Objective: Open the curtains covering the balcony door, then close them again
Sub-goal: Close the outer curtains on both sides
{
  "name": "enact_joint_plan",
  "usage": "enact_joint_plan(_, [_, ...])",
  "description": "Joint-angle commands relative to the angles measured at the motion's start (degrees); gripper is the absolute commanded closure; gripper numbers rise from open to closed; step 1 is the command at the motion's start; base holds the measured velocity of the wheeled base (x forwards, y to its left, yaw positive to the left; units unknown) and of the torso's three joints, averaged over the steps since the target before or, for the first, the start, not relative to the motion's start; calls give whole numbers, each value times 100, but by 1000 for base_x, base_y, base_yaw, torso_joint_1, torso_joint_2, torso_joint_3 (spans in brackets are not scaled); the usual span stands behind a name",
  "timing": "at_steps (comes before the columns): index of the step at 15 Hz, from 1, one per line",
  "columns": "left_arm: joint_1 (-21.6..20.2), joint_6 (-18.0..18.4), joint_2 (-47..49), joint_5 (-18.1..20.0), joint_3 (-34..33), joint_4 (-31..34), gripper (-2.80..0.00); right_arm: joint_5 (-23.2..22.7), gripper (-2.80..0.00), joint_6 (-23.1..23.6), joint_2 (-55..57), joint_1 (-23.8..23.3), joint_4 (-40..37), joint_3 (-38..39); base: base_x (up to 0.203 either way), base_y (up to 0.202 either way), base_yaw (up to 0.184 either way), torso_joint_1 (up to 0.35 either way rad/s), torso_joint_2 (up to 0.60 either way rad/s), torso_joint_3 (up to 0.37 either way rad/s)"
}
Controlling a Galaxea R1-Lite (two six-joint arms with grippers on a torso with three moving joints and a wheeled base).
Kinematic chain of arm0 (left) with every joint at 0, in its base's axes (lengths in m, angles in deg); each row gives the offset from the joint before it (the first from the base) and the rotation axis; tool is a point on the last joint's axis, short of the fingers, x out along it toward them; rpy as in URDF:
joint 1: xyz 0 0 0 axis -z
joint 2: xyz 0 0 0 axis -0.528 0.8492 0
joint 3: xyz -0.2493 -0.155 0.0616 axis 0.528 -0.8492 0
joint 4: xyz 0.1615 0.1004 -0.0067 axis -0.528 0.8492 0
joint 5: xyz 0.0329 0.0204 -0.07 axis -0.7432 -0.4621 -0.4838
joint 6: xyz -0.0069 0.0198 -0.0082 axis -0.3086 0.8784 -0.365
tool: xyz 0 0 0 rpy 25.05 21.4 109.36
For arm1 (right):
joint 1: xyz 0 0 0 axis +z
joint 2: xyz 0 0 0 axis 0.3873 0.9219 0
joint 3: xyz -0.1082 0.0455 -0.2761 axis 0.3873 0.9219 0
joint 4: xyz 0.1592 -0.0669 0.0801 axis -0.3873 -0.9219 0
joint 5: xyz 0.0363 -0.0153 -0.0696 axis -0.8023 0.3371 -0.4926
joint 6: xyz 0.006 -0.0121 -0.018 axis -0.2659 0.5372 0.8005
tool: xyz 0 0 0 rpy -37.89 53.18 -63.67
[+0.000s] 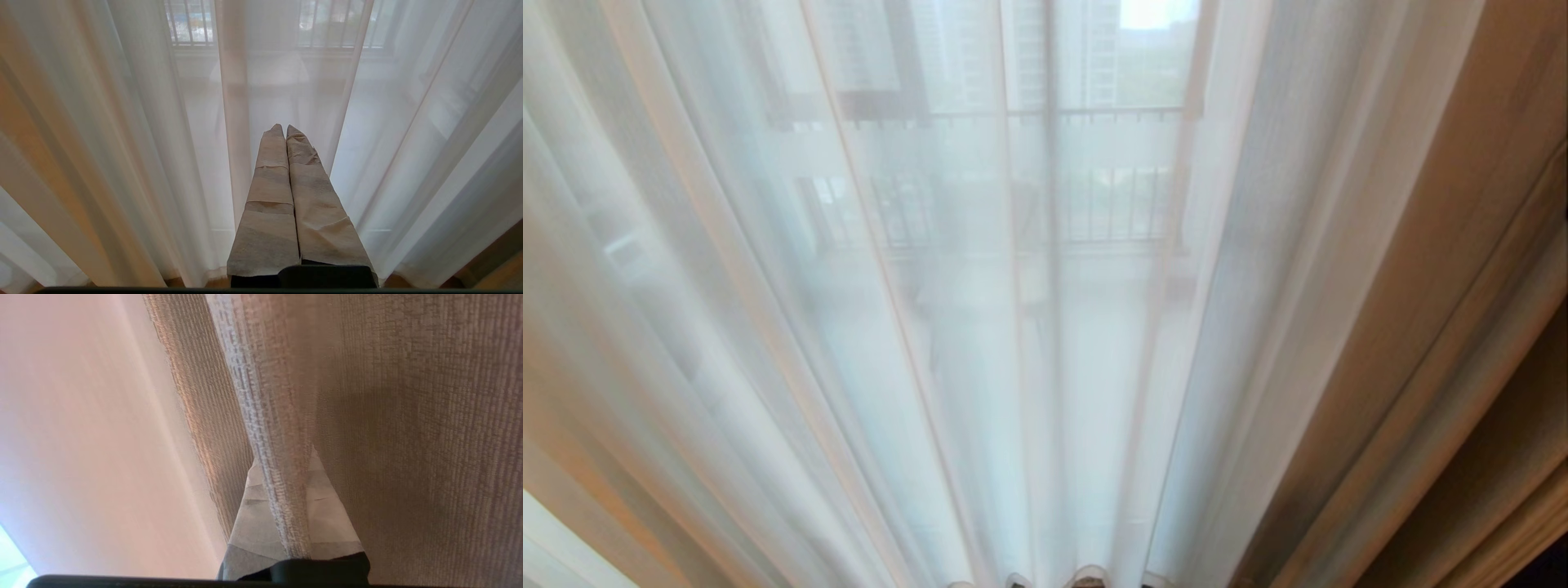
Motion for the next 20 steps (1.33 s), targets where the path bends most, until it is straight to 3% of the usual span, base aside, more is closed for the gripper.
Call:
enact_joint_plan(1, [0, -4, -2, -2, -1, 1, 0, -11, 0, -5, -227, 1, 38, 63, 0, 0, 0, 0, 0, 0])
enact_joint_plan(6, [0, -4, -2, -2, -1, -7, 0, -455, 0, -5, -1045, 118, 38, 663, 0, 0, 0, 0, 0, 0])
enact_joint_plan(9, [0, -4, -2, -8, -1, -5, 0, -754, 0, -2, -1703, 444, 38, 1126, 0, 0, 0, 0, 0, 0])
enact_joint_plan(14, [0, -4, -2, -7, -1, 2, 0, -780, 0, 85, -2535, 1708, 44, 1829, 0, 0, 0, 0, 0, 0])
enact_joint_plan(17, [0, -4, -2, -10, -1, -7, 0, -728, 0, 495, -2741, 2396, 47, 2230, 0, 0, 0, 0, 0, 0])
enact_joint_plan(20, [0, -4, -2, -10, -1, 2, 0, -258, 0, 733, -2754, 3208, 40, 2318, 0, 0, 0, 0, 0, 0])
